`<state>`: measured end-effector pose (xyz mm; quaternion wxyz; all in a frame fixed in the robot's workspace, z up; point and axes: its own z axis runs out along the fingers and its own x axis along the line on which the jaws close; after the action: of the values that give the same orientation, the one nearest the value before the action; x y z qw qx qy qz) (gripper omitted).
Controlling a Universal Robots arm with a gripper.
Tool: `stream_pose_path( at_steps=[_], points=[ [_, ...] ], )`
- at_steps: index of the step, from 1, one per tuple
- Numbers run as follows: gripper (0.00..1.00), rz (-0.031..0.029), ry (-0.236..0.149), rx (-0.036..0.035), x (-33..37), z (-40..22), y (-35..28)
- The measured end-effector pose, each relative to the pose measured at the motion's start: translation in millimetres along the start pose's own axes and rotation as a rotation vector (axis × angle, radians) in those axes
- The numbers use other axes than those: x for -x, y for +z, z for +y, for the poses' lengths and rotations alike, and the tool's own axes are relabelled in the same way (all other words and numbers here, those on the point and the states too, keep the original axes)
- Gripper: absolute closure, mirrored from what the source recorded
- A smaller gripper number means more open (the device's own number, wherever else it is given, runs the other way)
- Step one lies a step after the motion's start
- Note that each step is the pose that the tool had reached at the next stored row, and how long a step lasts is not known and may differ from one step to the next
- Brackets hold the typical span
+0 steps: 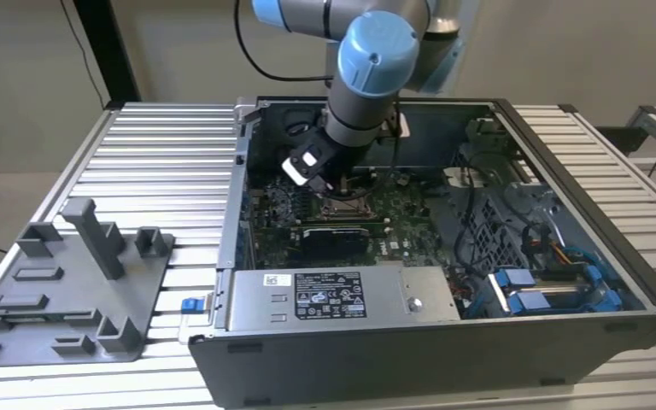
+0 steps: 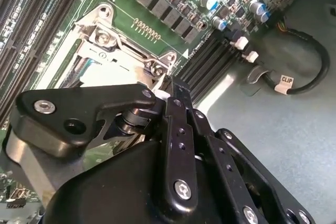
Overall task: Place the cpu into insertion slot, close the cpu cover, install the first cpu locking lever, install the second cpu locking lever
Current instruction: 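Install the first cpu locking lever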
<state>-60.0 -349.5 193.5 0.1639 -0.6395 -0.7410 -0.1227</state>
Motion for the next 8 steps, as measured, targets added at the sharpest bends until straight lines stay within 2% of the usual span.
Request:
stream_pose_path(
  at_steps=[8],
  points=[
    [1.00,-0.0002,0.000,-0.0001,1.1,5.5,0.4]
  ],
)
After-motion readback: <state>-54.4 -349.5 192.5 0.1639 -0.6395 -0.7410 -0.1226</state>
